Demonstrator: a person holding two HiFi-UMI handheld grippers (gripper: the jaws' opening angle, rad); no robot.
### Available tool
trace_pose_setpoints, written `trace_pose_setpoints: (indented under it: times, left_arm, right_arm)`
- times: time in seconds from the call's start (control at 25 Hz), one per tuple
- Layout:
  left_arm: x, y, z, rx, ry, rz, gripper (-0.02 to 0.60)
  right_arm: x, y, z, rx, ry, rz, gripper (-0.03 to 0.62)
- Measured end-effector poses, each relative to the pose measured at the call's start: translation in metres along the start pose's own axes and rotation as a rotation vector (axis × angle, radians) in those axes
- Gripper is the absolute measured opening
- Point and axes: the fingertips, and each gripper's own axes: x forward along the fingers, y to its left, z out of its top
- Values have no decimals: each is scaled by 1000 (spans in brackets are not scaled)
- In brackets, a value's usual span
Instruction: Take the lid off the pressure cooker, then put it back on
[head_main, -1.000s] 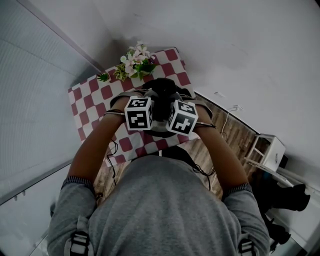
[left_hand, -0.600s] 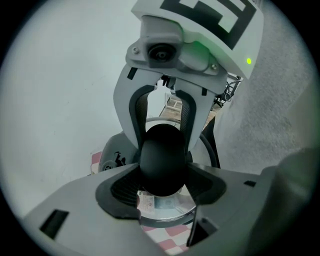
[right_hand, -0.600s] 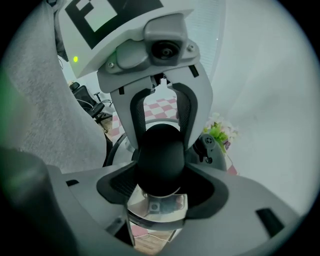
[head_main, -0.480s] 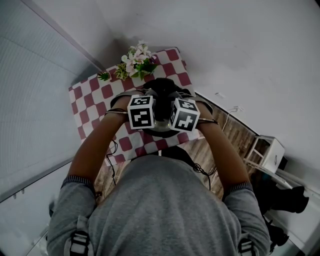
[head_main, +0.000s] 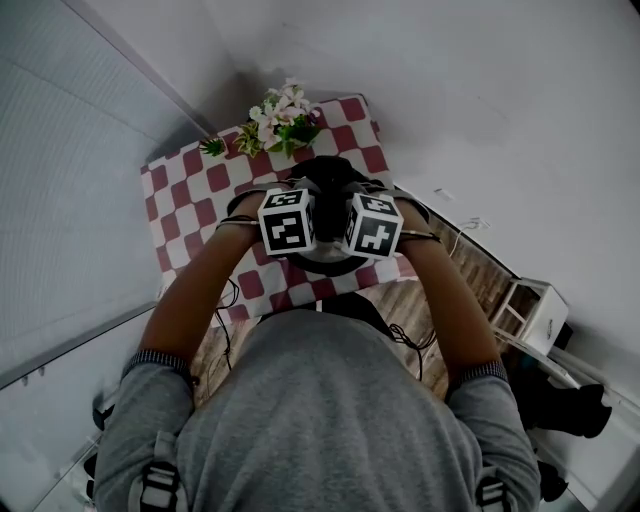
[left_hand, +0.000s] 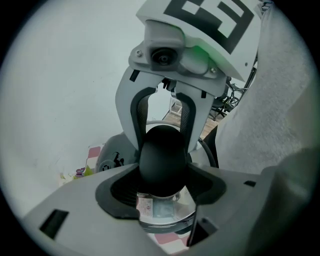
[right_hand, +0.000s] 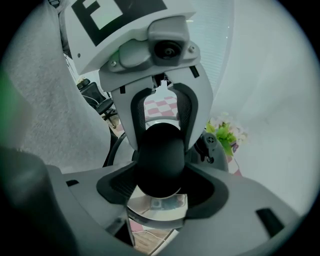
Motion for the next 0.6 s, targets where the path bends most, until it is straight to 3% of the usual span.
trace_pose_setpoints:
  times: [0.28, 0.6]
  left_arm:
    - [2, 2, -1, -63, 38, 5, 302]
    - [3, 4, 0, -161, 52, 38, 302]
  right_arm:
    - [1, 1, 2, -62, -15, 53, 297]
    - [0, 4, 1, -208, 21, 147, 307]
